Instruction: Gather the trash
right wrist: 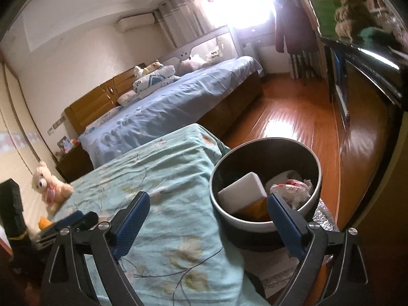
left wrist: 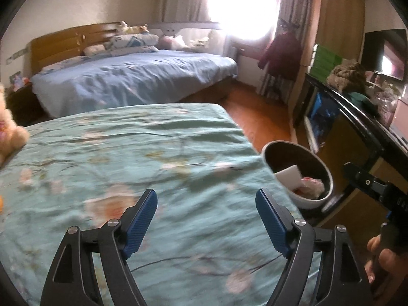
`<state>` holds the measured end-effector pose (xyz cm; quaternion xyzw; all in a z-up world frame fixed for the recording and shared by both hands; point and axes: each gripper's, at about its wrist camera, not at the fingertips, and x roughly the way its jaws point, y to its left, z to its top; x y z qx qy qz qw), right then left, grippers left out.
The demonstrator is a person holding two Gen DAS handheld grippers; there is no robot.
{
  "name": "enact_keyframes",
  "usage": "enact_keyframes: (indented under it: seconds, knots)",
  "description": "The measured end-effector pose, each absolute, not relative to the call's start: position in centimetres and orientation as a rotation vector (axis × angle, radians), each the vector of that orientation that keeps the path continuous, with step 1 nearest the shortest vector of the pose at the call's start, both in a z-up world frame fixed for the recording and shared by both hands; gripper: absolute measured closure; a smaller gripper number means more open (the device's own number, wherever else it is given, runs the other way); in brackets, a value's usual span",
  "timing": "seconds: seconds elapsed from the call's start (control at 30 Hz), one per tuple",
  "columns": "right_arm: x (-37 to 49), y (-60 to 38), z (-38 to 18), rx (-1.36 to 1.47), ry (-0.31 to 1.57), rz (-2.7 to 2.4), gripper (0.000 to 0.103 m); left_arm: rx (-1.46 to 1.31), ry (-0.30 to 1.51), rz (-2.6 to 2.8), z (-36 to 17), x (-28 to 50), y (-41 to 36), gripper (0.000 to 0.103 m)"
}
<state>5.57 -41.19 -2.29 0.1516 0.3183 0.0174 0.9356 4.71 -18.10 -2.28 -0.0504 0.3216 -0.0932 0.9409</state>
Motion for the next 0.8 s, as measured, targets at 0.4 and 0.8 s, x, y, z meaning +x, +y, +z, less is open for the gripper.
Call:
enact_keyframes:
  seconds: [0.4, 0.8]
  knots:
    - [4.2, -34.9, 1.5, 0.069, 0.445, 0.007, 0.0, -0.06, 0.458, 0.01, 0.9, 0.1, -15.9, 0.001]
    - [5.9, -32.8, 1.0, 0.065, 0.433, 0.047, 0.0, -0.027, 0.366, 0.1, 0.9, -1.8, -15.7, 0.001]
